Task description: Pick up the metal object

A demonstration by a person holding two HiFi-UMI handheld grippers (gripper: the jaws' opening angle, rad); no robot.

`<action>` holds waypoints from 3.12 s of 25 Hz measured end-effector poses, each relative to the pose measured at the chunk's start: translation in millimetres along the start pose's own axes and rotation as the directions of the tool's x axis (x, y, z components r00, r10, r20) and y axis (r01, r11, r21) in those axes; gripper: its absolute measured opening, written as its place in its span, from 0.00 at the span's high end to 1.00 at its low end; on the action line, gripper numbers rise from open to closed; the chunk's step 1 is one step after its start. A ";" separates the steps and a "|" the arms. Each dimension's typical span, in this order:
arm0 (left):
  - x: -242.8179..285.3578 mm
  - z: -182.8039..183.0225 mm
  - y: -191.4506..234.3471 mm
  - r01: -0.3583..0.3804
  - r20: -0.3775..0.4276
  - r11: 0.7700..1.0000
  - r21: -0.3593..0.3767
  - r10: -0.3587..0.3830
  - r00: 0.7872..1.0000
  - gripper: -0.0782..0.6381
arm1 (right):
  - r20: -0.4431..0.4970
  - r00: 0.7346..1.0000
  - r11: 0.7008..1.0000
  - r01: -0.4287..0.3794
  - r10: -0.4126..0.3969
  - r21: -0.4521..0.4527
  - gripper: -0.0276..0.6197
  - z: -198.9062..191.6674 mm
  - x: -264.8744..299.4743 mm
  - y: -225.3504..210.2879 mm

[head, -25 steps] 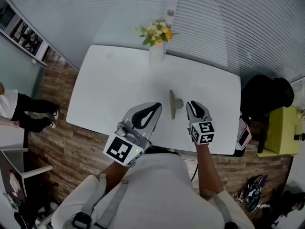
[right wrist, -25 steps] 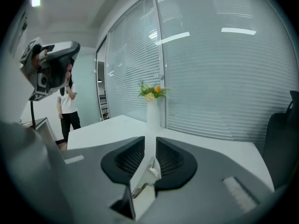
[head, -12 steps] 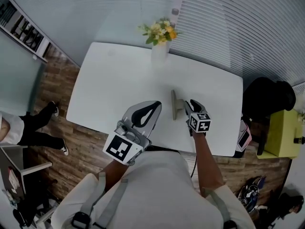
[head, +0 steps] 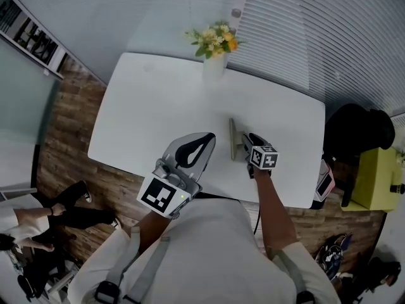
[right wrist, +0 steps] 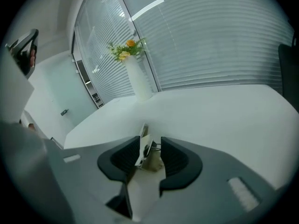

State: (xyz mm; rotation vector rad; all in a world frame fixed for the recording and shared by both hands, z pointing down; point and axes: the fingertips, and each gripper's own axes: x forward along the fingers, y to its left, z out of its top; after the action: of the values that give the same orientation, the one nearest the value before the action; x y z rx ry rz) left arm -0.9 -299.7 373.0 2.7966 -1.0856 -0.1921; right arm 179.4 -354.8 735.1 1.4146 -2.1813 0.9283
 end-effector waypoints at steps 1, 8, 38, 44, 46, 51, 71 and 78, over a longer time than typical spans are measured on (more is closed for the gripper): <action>-0.3 -1.0 0.8 -0.001 -0.003 1.000 0.000 0.001 1.000 0.89 | 0.000 1.000 1.000 -0.006 0.006 0.009 0.74 -0.8 1.7 0.1; -1.4 -3.6 3.6 -0.008 -0.012 1.000 -0.001 0.008 1.000 0.89 | 0.010 0.999 0.998 -0.041 0.040 0.054 0.83 -1.8 9.5 5.2; -18.0 8.1 -12.3 0.006 0.017 1.000 0.018 -0.007 1.000 0.89 | 0.241 0.967 0.981 -0.120 0.081 0.152 0.94 53.9 -50.0 35.3; -19.1 9.3 -17.7 0.014 0.019 1.000 0.019 -0.014 1.000 0.89 | 0.309 0.949 0.993 -0.095 0.070 0.067 0.94 90.8 -89.8 53.4; -19.7 10.1 -19.7 0.017 0.021 1.000 0.021 -0.018 1.000 0.89 | 0.331 0.941 0.996 -0.085 0.068 0.039 0.94 103.5 -105.6 61.5; -18.0 10.9 -24.0 0.026 0.022 0.999 0.022 -0.026 0.999 0.89 | 0.385 0.921 0.998 -0.054 0.061 -0.029 0.94 132.6 -145.9 80.7; -7.7 23.1 -30.1 0.038 0.041 0.999 0.038 -0.040 0.998 0.89 | 0.578 0.812 0.944 0.126 0.080 -0.307 0.94 212.3 -292.4 171.7; -6.8 32.0 -31.0 0.039 0.049 0.998 0.046 -0.041 0.998 0.89 | 0.604 0.794 0.916 0.186 0.073 -0.355 0.94 217.2 -317.2 189.8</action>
State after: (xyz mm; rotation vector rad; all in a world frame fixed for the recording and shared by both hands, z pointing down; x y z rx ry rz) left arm 9.1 -275.0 336.7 2.8704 -1.0579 -0.2463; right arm 149.7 -247.1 321.1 1.7062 -2.5442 -0.0551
